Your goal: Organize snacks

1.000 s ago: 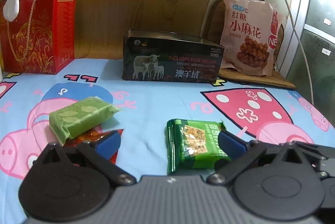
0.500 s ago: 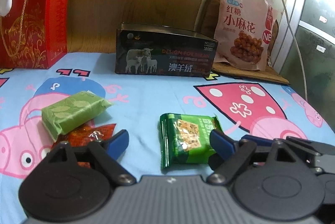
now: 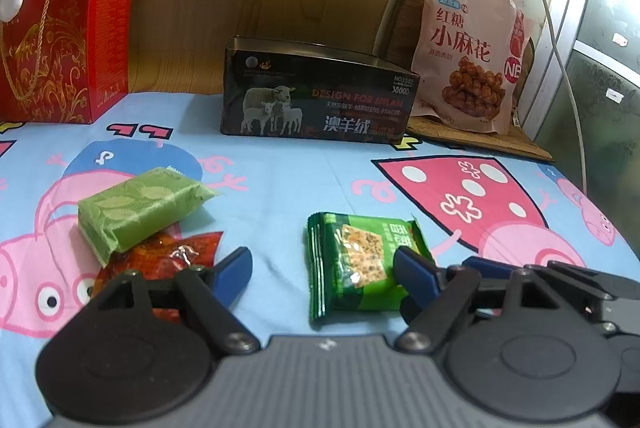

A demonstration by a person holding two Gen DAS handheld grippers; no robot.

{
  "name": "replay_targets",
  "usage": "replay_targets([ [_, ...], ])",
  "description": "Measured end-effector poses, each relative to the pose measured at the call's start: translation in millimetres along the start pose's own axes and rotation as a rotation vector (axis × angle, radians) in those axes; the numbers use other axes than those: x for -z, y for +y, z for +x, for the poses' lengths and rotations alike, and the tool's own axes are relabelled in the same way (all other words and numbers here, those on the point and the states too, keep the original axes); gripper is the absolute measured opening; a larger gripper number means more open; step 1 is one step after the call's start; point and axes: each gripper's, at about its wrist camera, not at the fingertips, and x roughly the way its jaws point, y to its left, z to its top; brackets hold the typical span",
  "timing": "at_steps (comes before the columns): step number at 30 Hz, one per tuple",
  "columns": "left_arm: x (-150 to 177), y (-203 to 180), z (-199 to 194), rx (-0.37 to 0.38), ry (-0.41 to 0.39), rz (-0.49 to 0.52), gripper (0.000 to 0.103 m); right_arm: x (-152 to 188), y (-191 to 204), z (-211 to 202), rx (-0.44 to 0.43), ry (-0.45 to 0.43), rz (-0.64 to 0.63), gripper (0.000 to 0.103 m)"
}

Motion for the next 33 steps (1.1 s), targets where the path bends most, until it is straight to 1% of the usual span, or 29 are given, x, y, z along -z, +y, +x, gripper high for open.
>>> replay_targets([
  [28,0.2,0.7,0.4,0.002,0.003,-0.006,0.080,0.1,-0.4,0.0,-0.001,0.000,0.001,0.068],
  [33,0.5,0.5,0.2,0.004,0.003,-0.006,0.081,0.3,-0.1,0.1,-0.002,0.000,0.001,0.069],
])
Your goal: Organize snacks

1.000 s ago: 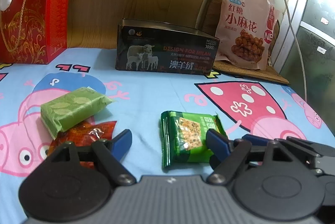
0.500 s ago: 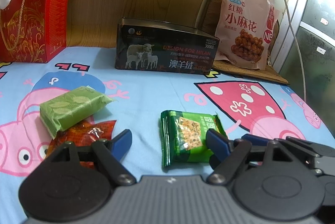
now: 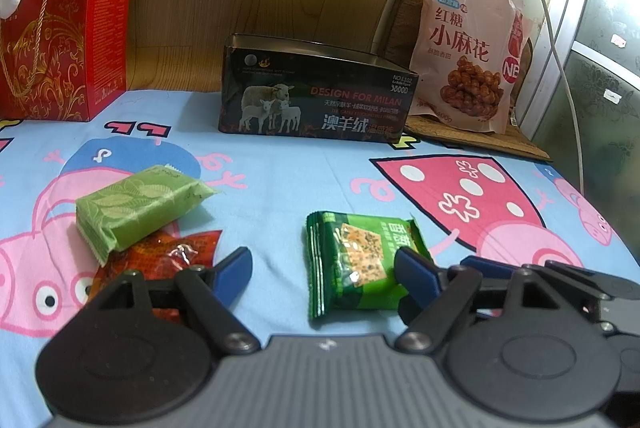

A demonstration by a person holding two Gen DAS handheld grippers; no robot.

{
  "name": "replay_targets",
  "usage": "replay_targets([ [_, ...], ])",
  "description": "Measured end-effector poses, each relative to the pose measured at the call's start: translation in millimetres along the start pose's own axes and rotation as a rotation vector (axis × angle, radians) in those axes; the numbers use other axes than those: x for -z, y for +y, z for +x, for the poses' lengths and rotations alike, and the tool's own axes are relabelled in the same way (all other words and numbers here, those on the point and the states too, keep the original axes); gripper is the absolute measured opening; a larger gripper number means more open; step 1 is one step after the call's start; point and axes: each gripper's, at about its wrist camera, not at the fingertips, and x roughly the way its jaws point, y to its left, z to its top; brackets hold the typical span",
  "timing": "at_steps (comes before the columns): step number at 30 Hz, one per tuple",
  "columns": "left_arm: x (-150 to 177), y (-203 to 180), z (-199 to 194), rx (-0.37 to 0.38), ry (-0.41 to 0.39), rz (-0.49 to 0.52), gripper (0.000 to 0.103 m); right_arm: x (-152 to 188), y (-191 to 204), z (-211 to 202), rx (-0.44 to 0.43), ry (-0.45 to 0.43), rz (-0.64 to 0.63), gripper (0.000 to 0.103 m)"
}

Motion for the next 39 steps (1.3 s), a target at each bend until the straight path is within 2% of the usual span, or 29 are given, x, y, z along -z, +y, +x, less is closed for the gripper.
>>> replay_targets([
  [39,-0.3,2.0,0.1,0.008,0.008,-0.009,0.081,-0.2,-0.4,0.4,-0.002,0.000,0.000,0.070],
])
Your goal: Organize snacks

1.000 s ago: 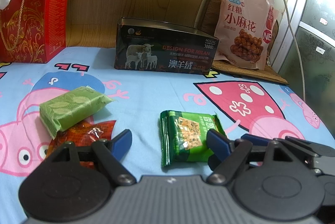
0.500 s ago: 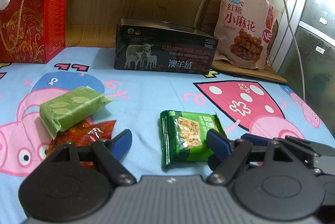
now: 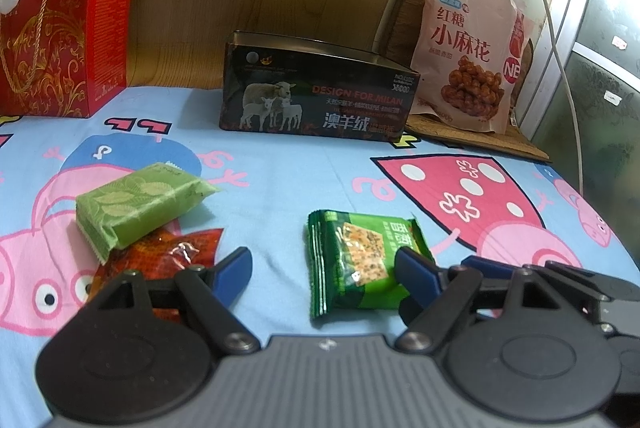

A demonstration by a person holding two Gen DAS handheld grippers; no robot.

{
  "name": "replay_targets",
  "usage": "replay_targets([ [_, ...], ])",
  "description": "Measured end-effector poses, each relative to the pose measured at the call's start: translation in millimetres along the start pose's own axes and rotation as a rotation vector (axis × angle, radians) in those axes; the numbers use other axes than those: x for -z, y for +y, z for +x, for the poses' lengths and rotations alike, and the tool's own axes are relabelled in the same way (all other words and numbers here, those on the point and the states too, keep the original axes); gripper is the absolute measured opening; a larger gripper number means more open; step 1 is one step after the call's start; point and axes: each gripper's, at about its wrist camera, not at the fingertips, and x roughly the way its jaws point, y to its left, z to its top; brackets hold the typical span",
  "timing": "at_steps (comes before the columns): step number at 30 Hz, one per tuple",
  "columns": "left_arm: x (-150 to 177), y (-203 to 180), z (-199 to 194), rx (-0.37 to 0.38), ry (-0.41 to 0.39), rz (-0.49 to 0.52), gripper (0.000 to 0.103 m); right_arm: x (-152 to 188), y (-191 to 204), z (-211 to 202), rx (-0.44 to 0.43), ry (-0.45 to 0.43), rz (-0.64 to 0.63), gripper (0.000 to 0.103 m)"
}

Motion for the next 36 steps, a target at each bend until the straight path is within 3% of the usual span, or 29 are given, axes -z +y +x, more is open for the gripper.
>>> replay_targets([
  [29,-0.2,0.5,-0.1,0.006,0.004,-0.005,0.081,0.4,1.2,0.5,-0.007,0.003,-0.007,0.072],
  [36,-1.6,14.3,-6.5,0.047,0.012,-0.055,0.066,0.2,0.6,0.6,-0.013,0.002,-0.003,0.072],
])
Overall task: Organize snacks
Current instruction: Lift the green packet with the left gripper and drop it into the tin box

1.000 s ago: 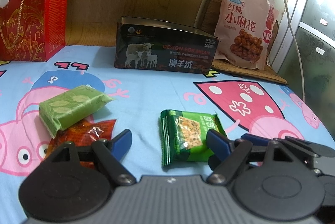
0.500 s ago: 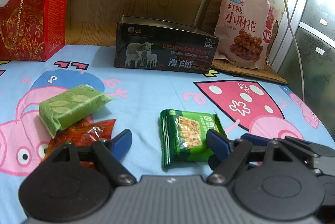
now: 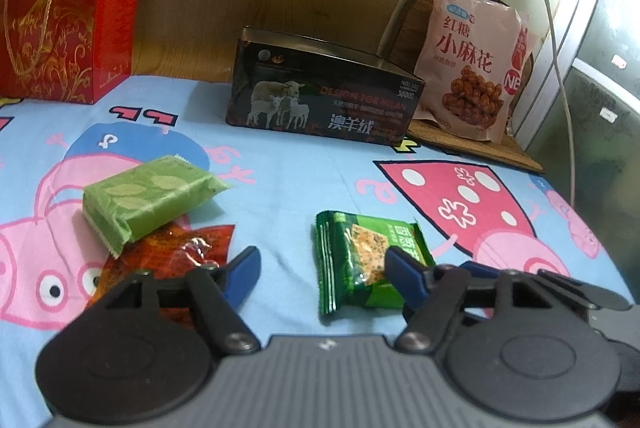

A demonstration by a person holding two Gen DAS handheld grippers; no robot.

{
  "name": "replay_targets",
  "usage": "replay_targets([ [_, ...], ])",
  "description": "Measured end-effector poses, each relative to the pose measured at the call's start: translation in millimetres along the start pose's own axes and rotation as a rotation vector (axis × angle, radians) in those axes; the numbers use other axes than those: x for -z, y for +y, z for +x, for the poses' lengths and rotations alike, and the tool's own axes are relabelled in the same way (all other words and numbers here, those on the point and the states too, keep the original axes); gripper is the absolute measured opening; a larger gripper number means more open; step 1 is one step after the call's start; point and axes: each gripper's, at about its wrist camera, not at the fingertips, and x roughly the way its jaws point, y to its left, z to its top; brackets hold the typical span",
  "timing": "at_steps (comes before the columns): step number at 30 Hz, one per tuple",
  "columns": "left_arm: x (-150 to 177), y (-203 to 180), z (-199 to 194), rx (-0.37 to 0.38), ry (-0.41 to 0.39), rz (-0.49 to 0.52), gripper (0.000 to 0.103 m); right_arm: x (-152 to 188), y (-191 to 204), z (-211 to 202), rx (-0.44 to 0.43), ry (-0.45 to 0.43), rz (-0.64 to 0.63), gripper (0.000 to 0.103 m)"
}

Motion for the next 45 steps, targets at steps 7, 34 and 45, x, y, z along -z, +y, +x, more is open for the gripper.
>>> replay_targets([
  [7,-0.4,-15.9,7.0,0.035,0.032,0.062,0.061,-1.1,-1.4,0.8,-0.031,0.008,-0.013,0.072],
  [34,-178.1,-8.1,88.7,-0.126,-0.101,0.121,0.052,-161.0,-28.9,118.5,-0.077,-0.100,-0.148,0.035],
  [45,-141.9,69.1,10.4,-0.146,-0.131,-0.023,0.052,-114.4,-42.6,78.4,-0.173,-0.106,0.000,0.044],
])
